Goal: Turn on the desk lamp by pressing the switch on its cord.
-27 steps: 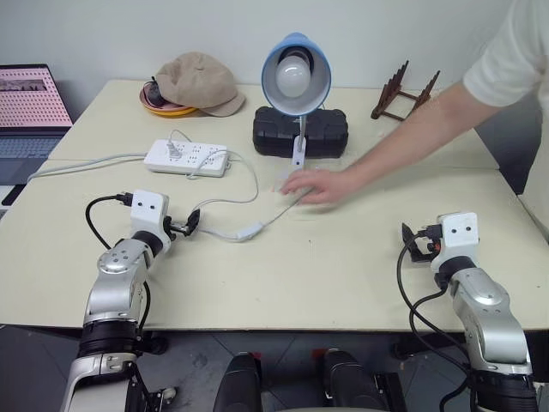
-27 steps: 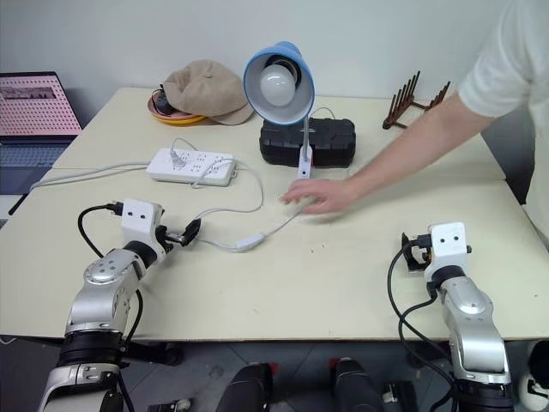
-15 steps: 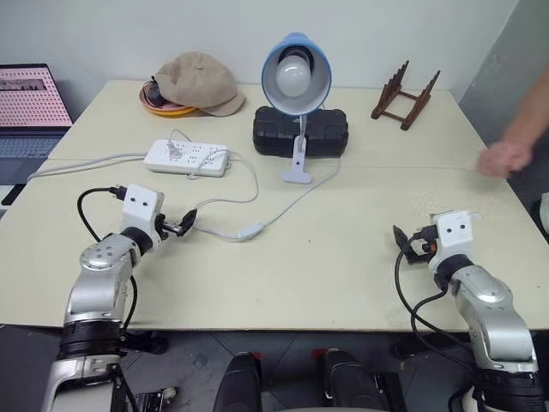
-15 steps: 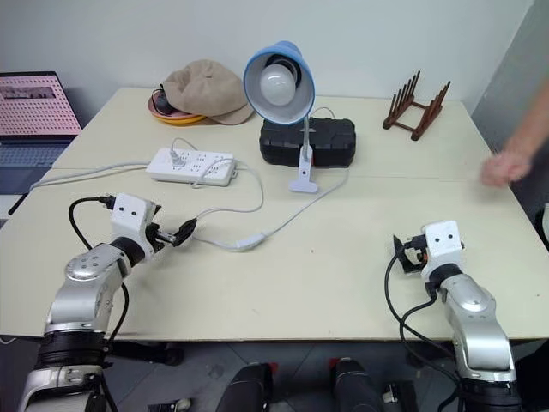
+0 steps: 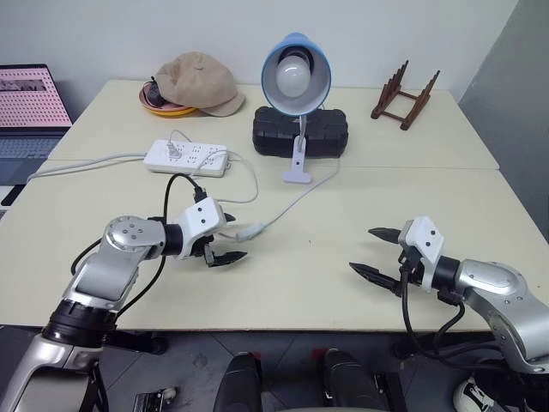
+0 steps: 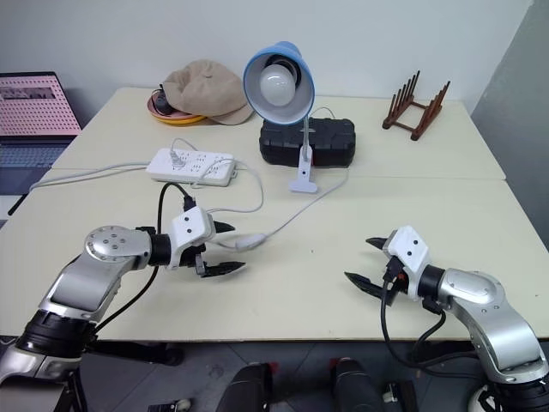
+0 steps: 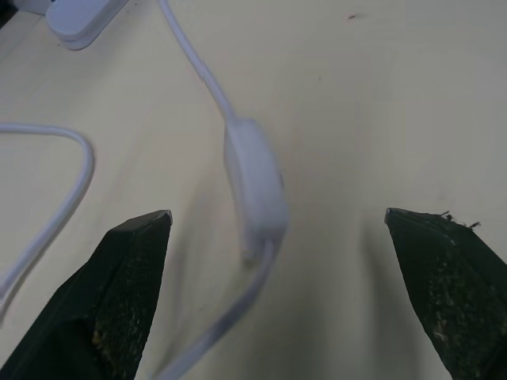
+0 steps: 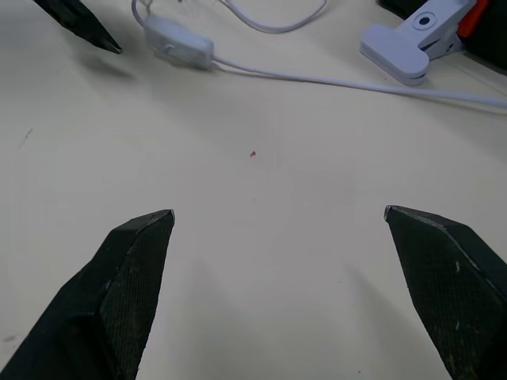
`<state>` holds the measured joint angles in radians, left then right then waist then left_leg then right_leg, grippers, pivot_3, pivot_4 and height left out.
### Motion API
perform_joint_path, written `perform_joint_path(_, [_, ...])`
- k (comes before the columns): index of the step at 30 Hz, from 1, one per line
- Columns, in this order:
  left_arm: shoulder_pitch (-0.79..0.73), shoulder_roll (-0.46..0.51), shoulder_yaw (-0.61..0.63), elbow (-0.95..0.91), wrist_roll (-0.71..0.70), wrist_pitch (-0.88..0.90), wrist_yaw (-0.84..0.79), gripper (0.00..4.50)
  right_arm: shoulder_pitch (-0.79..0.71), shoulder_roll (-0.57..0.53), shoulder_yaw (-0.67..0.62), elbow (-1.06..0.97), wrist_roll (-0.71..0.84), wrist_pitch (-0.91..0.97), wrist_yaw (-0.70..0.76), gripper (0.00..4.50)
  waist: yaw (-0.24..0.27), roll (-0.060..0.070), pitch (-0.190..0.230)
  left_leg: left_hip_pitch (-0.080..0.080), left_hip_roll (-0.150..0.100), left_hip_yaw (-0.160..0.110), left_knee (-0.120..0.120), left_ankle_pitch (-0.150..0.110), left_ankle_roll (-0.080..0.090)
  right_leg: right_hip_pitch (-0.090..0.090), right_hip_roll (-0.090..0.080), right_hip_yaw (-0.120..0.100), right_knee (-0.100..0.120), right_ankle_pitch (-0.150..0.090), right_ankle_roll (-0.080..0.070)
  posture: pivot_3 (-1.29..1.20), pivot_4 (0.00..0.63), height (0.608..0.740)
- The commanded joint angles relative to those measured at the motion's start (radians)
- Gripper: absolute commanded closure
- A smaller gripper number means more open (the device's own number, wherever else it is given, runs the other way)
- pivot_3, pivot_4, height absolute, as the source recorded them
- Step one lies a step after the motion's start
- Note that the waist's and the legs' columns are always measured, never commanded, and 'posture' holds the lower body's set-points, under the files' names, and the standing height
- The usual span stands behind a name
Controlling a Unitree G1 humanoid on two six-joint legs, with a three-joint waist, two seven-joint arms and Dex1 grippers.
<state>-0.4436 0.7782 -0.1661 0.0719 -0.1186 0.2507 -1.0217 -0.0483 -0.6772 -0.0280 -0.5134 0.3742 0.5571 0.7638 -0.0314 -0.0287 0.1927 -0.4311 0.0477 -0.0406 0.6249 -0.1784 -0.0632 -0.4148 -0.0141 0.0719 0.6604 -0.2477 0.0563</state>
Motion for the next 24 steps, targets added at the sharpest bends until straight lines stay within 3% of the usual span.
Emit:
perform_joint_path(1, [-0.043, -0.023, -0.004, 0.071, 0.035, -0.077, 0.009, 0.29, 0.021, 0.003, -0.023, -0.07, 0.019, 0.013, -0.024, 0.0, 0.0, 0.0, 0.0, -0.001, 0.0, 0.0, 0.0, 0.0, 0.0, 0.0, 0.0, 0.0, 0.0, 0.0, 0.0, 0.0, 0.15, 0.74])
perform_joint_path(3, [-0.049, -0.032, -0.004, 0.093, 0.039, -0.094, -0.001, 0.45, 0.026, 0.003, -0.025, -0.077, 0.022, 0.018, -0.031, 0.0, 0.0, 0.0, 0.0, -0.001, 0.0, 0.0, 0.0, 0.0, 0.0, 0.0, 0.0, 0.0, 0.0, 0.0, 0.0, 0.0, 0.15, 0.74])
perform_joint_path(17, [-0.054, -0.055, 0.002, 0.122, 0.047, -0.111, -0.052, 3.86, 0.027, -0.003, -0.028, -0.096, 0.048, 0.051, -0.049, 0.0, 0.0, 0.0, 0.0, -0.001, 0.0, 0.0, 0.001, 0.0, 0.0, 0.0, 0.0, 0.0, 0.001, 0.0, 0.0, 0.0, 0.15, 0.74])
perform_joint_path(21, [-0.053, -0.061, 0.009, 0.125, 0.04, -0.093, -0.056, 4.12, 0.017, -0.004, -0.025, -0.09, 0.053, 0.054, -0.049, 0.0, 0.0, 0.0, 0.0, -0.001, 0.0, 0.0, 0.001, 0.0, 0.0, 0.0, 0.0, 0.0, 0.001, 0.0, 0.0, 0.0, 0.15, 0.74])
perform_joint_path(24, [-0.061, -0.085, 0.048, 0.088, -0.061, 0.085, -0.075, 4.12, 0.012, 0.006, -0.026, -0.089, 0.071, 0.067, -0.051, 0.0, 0.0, 0.0, 0.0, -0.001, 0.0, 0.0, 0.001, 0.0, 0.0, 0.0, 0.0, 0.0, 0.001, 0.0, 0.0, 0.0, 0.15, 0.74])
